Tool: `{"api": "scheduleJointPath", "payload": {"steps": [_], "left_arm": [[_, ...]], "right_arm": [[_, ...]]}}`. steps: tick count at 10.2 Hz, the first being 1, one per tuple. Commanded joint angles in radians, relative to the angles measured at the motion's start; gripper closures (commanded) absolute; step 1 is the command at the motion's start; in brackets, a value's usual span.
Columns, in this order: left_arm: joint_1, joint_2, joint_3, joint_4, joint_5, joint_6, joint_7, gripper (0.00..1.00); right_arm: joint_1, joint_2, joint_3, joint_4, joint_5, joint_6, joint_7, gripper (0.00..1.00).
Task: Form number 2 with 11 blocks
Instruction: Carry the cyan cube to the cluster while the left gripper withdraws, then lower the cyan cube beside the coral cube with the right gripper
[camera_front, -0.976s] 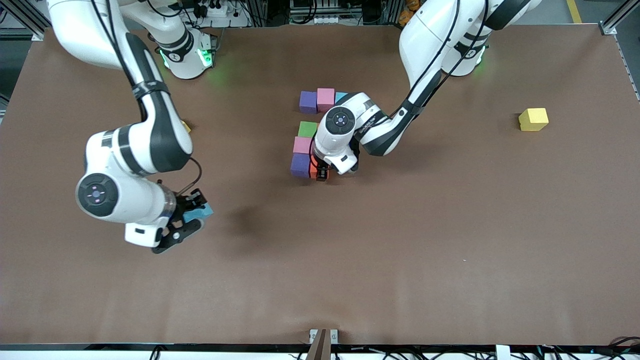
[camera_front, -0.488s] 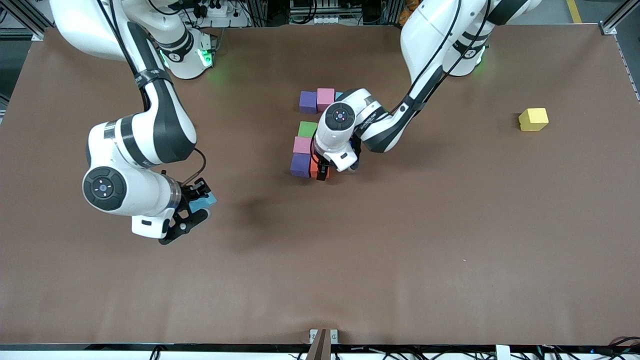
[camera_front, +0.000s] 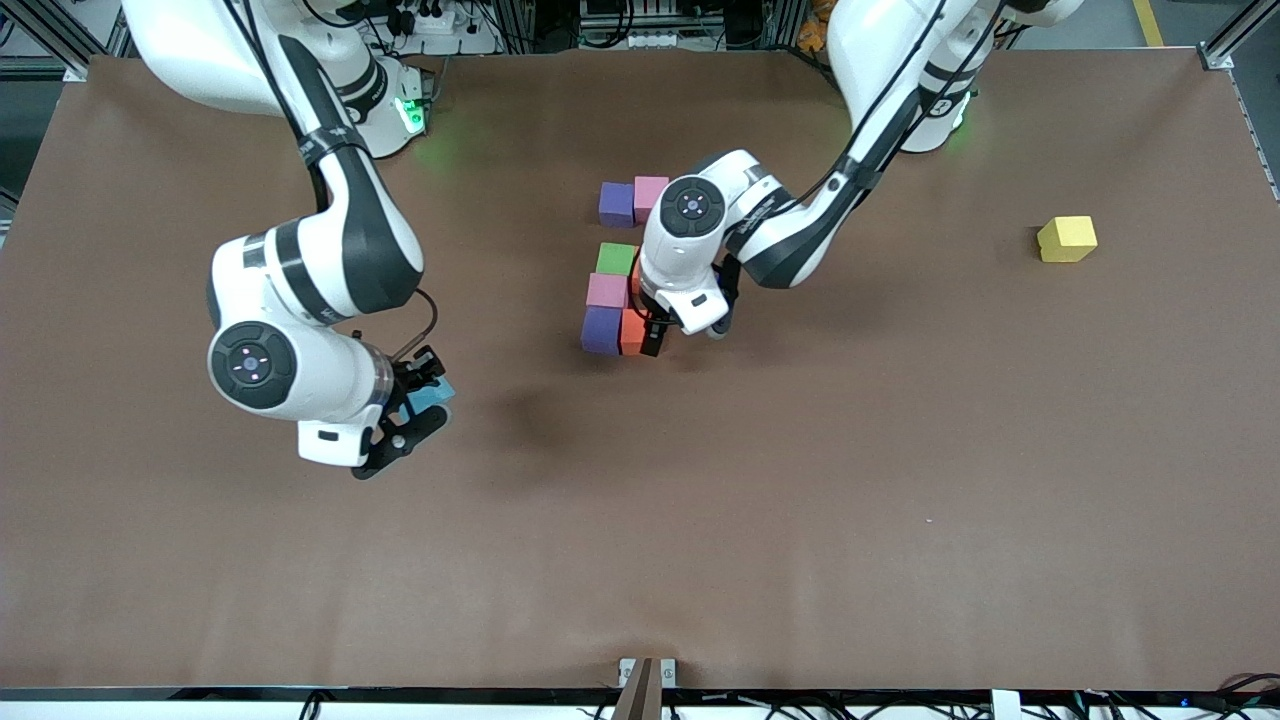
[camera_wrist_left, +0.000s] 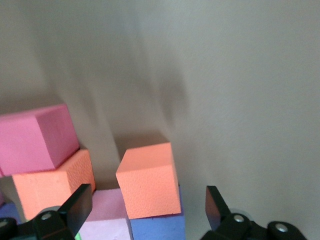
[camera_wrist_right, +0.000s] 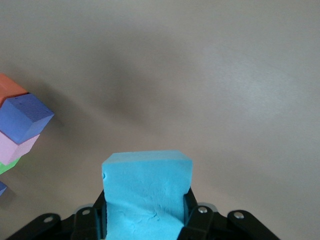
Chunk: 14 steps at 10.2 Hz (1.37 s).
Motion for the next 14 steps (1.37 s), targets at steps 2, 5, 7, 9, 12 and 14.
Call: {"api": "scheduleJointPath", "payload": {"steps": [2,5,7,9,12,14], "left_arm": [[0.090,-0.113,-0.006,-0.029,0.018,-0.099,0.181,0.00],[0.166,-0.194,-0.008,-0.025,0.014,-0.220,0.415,0.00],[0.221,-0.251,-0.008,-0.023,0.008,-0.246,0.584,0.00],[0.300,-0.295,-0.009,-0.008,0.002,-0.321,0.781,0.00],[0.361,-0.346,-0.008,0.026,0.001,-0.407,1.013,0.00],[0.371,-0.363,0.003,0.066,0.007,-0.470,1.137,0.00]], "right_arm": [[0.070,-0.010,-0.005,-0.082,0.014,0.111,0.020,0.81],[0.180,0.004,-0.007,-0.098,0.018,0.196,0.091,0.81],[0.257,0.022,-0.005,-0.099,0.018,0.275,0.092,0.82],[0.329,0.041,-0.005,-0.099,0.023,0.341,0.084,0.82],[0.425,0.091,-0.005,-0.098,0.087,0.477,0.008,0.82],[0.478,0.124,-0.005,-0.096,0.087,0.576,-0.042,0.83]]}}
